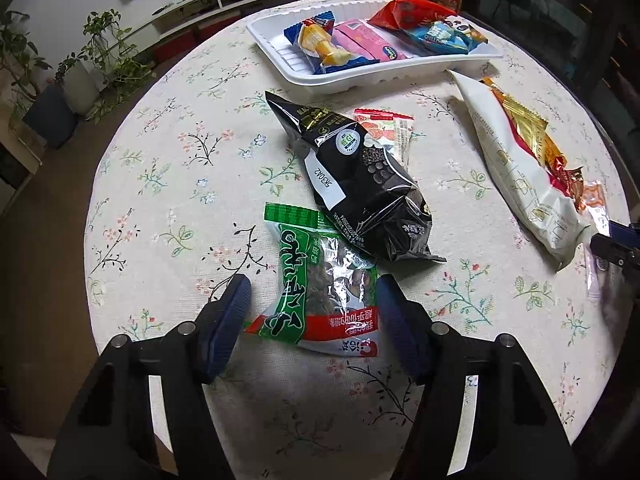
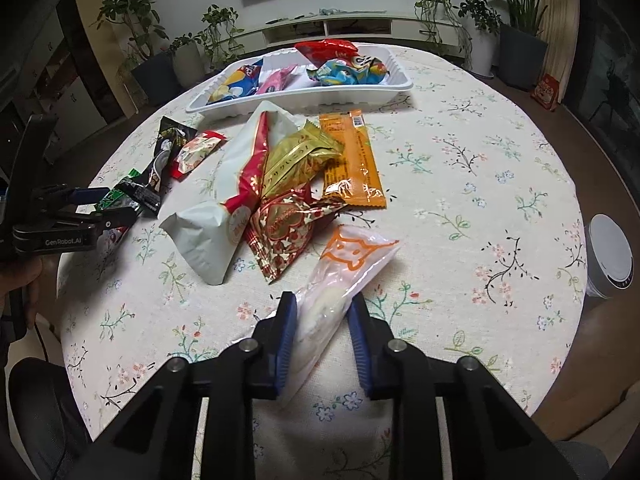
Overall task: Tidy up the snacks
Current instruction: 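Grasp the clear orange-printed packet with the right tool while the left tool grasps the green packet, then carry both packets over the white tray and open both tools to release them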
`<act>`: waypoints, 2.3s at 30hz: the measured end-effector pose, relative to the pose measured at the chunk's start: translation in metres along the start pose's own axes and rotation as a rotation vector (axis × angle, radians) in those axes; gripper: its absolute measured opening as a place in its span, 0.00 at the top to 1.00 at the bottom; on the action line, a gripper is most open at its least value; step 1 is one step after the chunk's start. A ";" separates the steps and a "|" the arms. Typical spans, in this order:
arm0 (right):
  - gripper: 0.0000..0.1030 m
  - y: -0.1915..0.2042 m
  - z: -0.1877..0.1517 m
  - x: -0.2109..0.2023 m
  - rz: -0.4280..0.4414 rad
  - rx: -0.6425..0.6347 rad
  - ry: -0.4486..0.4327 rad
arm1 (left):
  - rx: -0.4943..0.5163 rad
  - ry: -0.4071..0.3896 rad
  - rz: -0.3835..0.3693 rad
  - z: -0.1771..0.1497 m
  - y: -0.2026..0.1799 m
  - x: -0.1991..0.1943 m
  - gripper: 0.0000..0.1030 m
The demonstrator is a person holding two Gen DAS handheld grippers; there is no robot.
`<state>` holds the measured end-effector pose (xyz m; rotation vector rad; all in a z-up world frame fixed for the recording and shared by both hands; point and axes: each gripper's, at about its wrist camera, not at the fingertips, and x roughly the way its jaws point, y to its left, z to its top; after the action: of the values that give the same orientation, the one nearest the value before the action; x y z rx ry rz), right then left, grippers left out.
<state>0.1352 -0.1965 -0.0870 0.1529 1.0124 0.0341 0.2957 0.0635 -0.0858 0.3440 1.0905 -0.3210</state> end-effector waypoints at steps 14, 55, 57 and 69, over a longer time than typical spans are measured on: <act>0.79 -0.010 -0.004 -0.004 0.067 0.038 -0.007 | -0.111 -0.053 -0.072 -0.015 0.015 -0.011 0.68; 0.82 -0.059 0.021 -0.075 0.115 0.124 -0.173 | -0.211 -0.294 -0.285 0.007 -0.020 -0.119 0.77; 0.82 -0.069 0.035 -0.085 0.101 0.119 -0.203 | -0.215 -0.308 -0.291 0.020 -0.019 -0.122 0.77; 0.82 -0.069 0.153 -0.118 0.072 -0.029 -0.359 | -0.223 -0.340 -0.266 0.140 -0.002 -0.114 0.77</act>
<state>0.1991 -0.2939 0.0819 0.1625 0.6472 0.0837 0.3583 0.0118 0.0750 -0.0567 0.8252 -0.4701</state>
